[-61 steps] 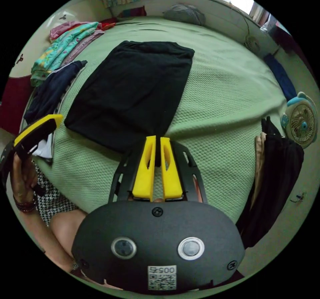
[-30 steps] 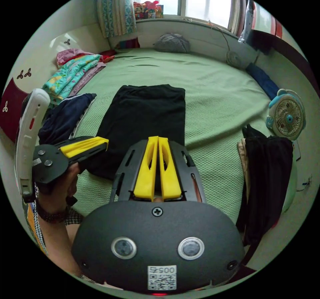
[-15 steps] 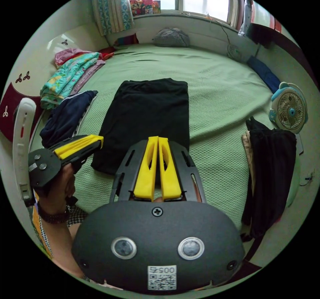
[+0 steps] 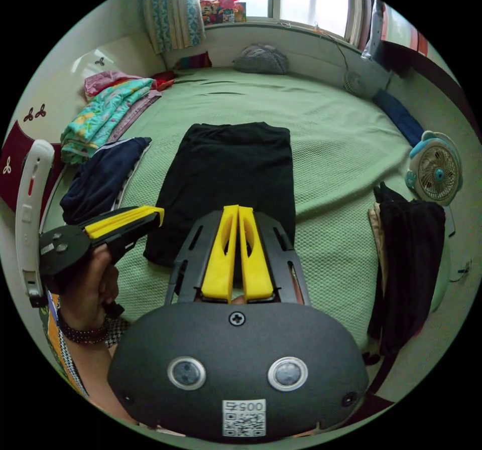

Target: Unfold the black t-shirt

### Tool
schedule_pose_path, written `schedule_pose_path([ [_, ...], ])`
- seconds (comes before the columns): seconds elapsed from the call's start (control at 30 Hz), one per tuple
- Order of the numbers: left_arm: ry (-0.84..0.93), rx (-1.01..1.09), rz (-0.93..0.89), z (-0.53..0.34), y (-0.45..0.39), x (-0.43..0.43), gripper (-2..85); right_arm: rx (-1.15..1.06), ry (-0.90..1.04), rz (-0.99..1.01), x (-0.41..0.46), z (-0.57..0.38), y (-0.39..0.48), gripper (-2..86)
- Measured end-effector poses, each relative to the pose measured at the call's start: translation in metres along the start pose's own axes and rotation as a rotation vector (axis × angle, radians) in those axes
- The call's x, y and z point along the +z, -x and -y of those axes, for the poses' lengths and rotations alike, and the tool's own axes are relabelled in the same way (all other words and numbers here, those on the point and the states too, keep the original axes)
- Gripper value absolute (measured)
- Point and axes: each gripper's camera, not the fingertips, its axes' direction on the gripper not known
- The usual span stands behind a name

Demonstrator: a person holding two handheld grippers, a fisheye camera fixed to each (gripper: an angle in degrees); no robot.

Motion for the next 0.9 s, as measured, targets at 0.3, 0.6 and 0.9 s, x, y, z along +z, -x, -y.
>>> schedule_pose_path([
  [0.3,-0.002,-0.006,-0.033,0.003,0.011,-0.003,-0.7,-0.063,-0.014,-0.031,0.01,-0.008,0.013,-1.1],
  [0.6,0.006,0.006,-0.005,0.005,0.024,-0.004,-0.7,-0.05,0.012,0.01,0.021,-0.006,0.014,-1.2],
  [0.9,0.01,0.01,-0.003,0.006,0.04,-0.008,-0.7,-0.009,0.018,0.059,0.026,0.0,0.016,-1.2],
])
